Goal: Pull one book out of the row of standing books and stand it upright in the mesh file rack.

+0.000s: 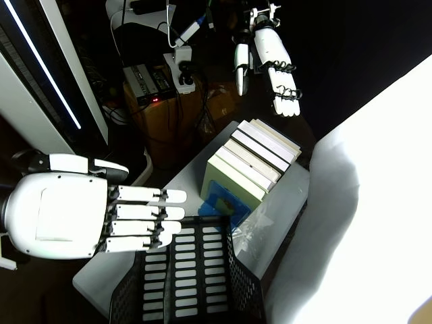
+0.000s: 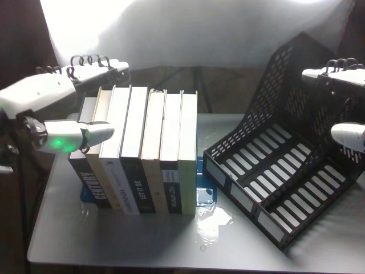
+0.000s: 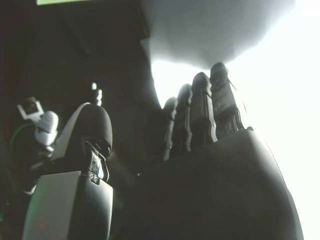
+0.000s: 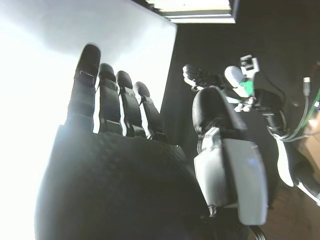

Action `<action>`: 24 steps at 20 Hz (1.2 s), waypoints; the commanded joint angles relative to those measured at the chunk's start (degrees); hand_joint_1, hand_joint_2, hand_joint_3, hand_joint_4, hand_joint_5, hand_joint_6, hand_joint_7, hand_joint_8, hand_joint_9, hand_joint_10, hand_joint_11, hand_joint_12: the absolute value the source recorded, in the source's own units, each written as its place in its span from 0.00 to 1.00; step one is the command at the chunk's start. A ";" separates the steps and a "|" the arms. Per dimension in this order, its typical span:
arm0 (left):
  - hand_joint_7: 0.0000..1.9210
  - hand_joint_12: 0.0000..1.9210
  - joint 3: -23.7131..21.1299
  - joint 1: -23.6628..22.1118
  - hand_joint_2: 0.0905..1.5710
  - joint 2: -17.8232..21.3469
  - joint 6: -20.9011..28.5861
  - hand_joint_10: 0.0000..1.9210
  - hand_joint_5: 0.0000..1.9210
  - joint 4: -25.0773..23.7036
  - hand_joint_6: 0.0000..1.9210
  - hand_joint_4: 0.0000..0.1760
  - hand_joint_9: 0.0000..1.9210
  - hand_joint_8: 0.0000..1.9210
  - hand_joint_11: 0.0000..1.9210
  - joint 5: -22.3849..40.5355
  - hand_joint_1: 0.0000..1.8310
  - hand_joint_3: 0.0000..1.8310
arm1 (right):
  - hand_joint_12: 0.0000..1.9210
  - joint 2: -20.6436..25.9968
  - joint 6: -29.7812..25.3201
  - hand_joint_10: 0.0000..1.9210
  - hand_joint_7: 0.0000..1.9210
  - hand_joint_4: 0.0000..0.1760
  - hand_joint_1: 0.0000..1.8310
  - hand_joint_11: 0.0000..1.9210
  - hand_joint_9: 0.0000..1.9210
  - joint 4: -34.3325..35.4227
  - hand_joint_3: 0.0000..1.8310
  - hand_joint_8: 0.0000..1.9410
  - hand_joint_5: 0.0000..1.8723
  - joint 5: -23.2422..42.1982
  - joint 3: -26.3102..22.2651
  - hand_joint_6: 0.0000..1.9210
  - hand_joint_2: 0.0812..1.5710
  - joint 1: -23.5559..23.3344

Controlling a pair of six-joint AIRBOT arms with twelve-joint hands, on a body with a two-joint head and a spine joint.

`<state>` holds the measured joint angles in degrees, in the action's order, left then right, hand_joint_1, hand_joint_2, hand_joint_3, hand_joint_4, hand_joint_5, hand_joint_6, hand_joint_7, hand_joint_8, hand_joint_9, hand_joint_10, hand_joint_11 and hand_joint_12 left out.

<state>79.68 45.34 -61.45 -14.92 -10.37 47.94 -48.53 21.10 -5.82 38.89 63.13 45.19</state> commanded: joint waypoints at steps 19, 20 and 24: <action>0.00 0.00 5.95 -6.31 0.82 -6.33 0.21 0.00 0.28 -14.75 0.01 0.11 0.00 0.00 0.00 -10.84 0.10 0.00 | 0.00 -3.38 -0.21 0.00 0.00 0.00 0.27 0.00 0.00 2.94 0.00 0.00 0.00 5.40 2.66 0.00 0.88 2.29; 0.00 0.00 6.01 -6.39 0.82 -6.42 0.21 0.00 0.28 -15.10 0.01 0.12 0.00 0.00 0.00 -11.06 0.11 0.00 | 0.00 -3.46 -0.21 0.00 0.00 0.00 0.26 0.00 0.00 2.96 0.00 0.00 0.00 5.40 2.72 0.00 0.89 2.33; 0.00 0.00 6.48 -7.07 0.82 -7.35 0.21 0.00 0.27 -18.65 0.00 0.09 0.00 0.00 0.00 -12.67 0.10 0.00 | 0.00 -3.88 -0.21 0.00 0.00 0.00 0.26 0.00 0.00 3.24 0.00 0.00 0.00 5.40 2.99 0.00 0.89 2.80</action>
<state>85.93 38.65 -68.53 -14.85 -30.22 31.62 -52.58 21.08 -3.68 38.26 65.78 48.16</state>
